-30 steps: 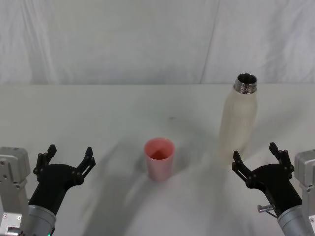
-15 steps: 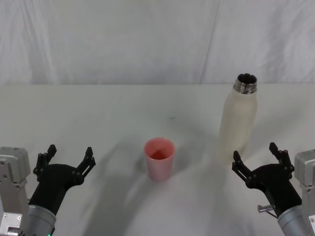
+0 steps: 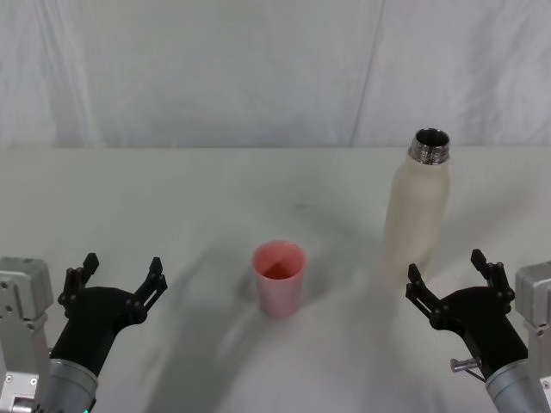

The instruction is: Grasp the thermos with one hand and pour water into the cup lid.

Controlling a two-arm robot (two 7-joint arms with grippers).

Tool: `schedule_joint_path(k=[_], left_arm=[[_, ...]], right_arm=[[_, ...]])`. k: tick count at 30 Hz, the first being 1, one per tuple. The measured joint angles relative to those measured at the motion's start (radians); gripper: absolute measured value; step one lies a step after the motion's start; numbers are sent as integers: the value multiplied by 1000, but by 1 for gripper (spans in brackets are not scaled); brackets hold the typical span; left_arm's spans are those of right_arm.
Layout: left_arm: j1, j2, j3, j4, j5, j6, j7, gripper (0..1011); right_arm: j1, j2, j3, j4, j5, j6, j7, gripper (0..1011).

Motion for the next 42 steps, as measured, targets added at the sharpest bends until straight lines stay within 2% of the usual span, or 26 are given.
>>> schedule_joint_path(k=[42], left_arm=[[0, 0, 0, 0, 0, 0, 0, 1001]], right_arm=[[0, 0, 0, 0, 0, 0, 0, 1001]])
